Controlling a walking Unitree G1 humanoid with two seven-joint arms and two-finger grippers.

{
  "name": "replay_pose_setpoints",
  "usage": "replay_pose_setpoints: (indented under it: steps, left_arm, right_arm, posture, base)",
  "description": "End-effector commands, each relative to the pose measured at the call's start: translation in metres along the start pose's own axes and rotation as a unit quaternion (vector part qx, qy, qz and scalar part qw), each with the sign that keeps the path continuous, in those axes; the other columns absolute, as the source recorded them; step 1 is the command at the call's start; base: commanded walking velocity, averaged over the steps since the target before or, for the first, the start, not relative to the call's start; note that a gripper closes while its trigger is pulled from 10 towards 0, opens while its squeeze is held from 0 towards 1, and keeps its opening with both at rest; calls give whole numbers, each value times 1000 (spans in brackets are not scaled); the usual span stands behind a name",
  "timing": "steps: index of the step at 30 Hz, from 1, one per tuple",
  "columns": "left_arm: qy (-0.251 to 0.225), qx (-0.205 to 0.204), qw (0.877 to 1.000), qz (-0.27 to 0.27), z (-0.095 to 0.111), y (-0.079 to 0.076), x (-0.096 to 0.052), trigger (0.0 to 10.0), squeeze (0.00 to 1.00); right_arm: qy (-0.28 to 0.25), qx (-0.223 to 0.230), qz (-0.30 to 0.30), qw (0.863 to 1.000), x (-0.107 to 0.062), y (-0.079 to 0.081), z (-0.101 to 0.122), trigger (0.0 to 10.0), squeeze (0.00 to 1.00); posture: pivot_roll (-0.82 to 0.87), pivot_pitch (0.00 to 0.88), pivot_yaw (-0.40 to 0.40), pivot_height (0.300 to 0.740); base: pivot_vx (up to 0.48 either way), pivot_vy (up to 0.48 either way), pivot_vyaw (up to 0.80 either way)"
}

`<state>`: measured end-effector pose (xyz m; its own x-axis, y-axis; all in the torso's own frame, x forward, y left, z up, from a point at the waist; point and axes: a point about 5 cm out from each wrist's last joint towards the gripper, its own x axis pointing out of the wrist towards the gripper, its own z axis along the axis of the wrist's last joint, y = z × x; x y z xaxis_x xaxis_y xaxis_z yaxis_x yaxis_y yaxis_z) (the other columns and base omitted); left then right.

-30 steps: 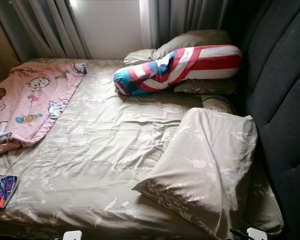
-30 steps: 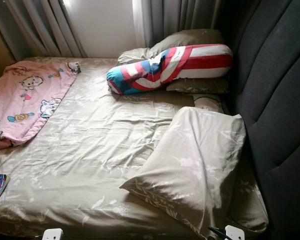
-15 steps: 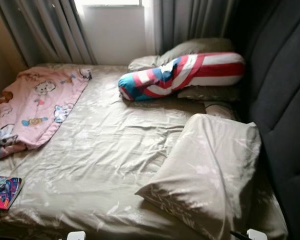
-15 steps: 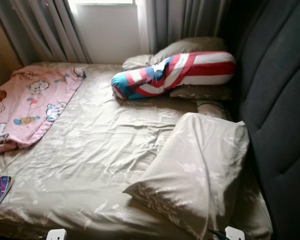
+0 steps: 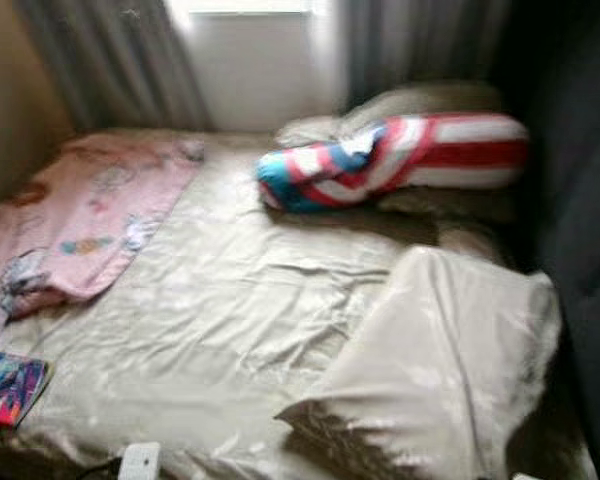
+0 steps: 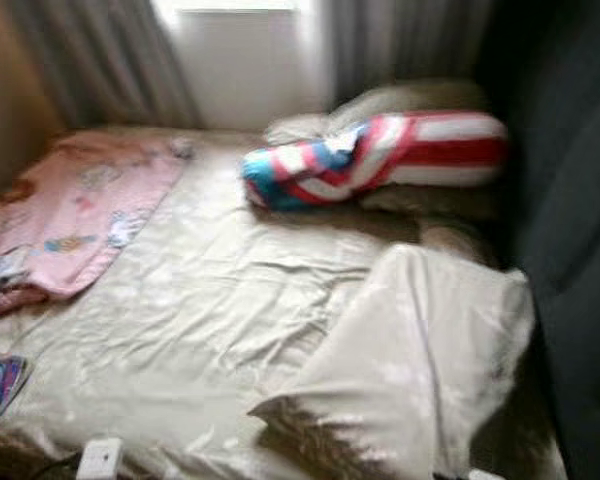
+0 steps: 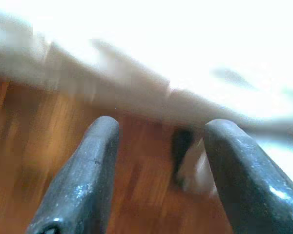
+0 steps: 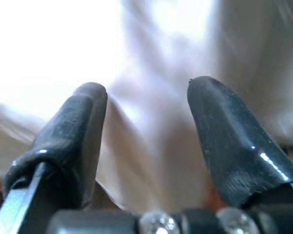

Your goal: Clean up the room

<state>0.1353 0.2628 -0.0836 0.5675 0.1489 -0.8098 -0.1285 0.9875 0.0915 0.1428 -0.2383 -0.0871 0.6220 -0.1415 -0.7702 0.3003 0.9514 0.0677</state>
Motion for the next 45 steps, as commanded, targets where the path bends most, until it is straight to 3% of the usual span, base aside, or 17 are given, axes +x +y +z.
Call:
replay_pose_setpoints:
  steps: [1, 5, 10, 14, 15, 19, 21, 23, 25, 29, 31, 34, 37, 38, 39, 40, 45]
  left_arm:
    - [9, -9, 1000, -5, -6, -7, 0, 10000, 0]
    - [2, -8, 1000, -6, -3, -11, 1, 10000, 0]
    - [-44, -11, 999, -20, 25, -27, 9, 10000, 0]
    - [-114, -26, 993, -25, 66, -32, 14, 10000, 0]
    - [-114, -26, 993, -25, 66, -32, 14, 10000, 0]
    - [-180, -12, 982, -57, 119, -62, 17, 10000, 0]
    - [-193, -11, 979, -62, 126, -65, 16, 10000, 0]
    - [-217, -10, 974, -70, 135, -69, 14, 10000, 0]
    - [-240, -5, 968, -77, 141, -73, 12, 10000, 0]
    - [-291, 9, 952, -98, 148, -72, 5, 10000, 0]
    - [-293, 16, 950, -107, 148, -73, 4, 10000, 0]
    - [-225, 78, 942, -236, 123, -82, 4, 10000, 0]
    - [-204, 158, 935, -244, 115, -69, 3, 10000, 0]
    - [-197, 204, 933, -222, 115, -54, 3, 10000, 0]
    - [-197, 204, 933, -222, 115, -54, 3, 10000, 0]
    - [-189, 244, 932, -191, 119, -35, 2, 10000, 0]
    - [-176, 337, 919, -102, 136, 0, -1, 10000, 0]
  right_arm:
    - [8, 2, -8, 1000, -3, -4, -6, 10000, 0]
    - [7, 3, -9, 1000, -3, -4, -6, 10000, 0]
    - [-15, 21, -6, 1000, -3, -3, -4, 10000, 0]
    - [-44, 33, -8, 998, -4, -3, -1, 10000, 0]
    - [-44, 33, -8, 998, -4, -3, -1, 10000, 0]
    - [-67, 37, 6, 997, -5, -3, 2, 10000, 0]
    - [-68, 39, 5, 997, -5, -3, 2, 10000, 0]
    - [-125, 30, 23, 991, 12, 34, 53, 10000, 0]
    - [-152, 26, 27, 988, 16, 50, 76, 10000, 0]
    - [-148, 33, 26, 988, 16, 45, 75, 10000, 0]
    - [-147, 34, 28, 988, 16, 44, 75, 10000, 0]
    - [-142, 33, 31, 989, 17, 44, 74, 10000, 0]
    - [-142, 34, 31, 989, 17, 44, 74, 10000, 0]
    - [-141, 33, 28, 989, 17, 45, 75, 10000, 0]
    - [-141, 33, 28, 989, 17, 45, 75, 10000, 0]
    - [-140, 31, 27, 989, 17, 45, 75, 10000, 0]
    - [-141, 31, 25, 989, 17, 45, 76, 10000, 0]
  posture:
    - [35, 8, -26, 740]
    - [35, 13, -27, 740]
    - [36, 27, -24, 740]
    - [43, 38, -29, 740]
    - [43, 38, -29, 740]
    - [29, 42, -35, 740]
    - [29, 42, -35, 740]
    - [25, 43, -34, 740]
    - [19, 43, -33, 740]
    - [4, 41, -32, 740]
    - [10, 42, -32, 740]
    - [11, 40, -30, 740]
    - [11, 39, -31, 740]
    - [17, 37, -30, 740]
    - [17, 37, -30, 740]
    - [15, 37, -30, 740]
    - [16, 34, -30, 740]
  base:
    - [0, 0, 0]
    - [0, 0, 0]
    - [0, 0, 0]
    - [0, 0, 0]
    - [0, 0, 0]
    - [0, 0, 0]
    - [0, 0, 0]
    - [0, 0, 0]
    - [0, 0, 0]
    - [0, 0, 0]
    - [0, 0, 0]
    - [0, 0, 0]
    - [0, 0, 0]
    - [0, 0, 0]
    - [0, 0, 0]
    - [0, 0, 0]
    - [0, 0, 0]
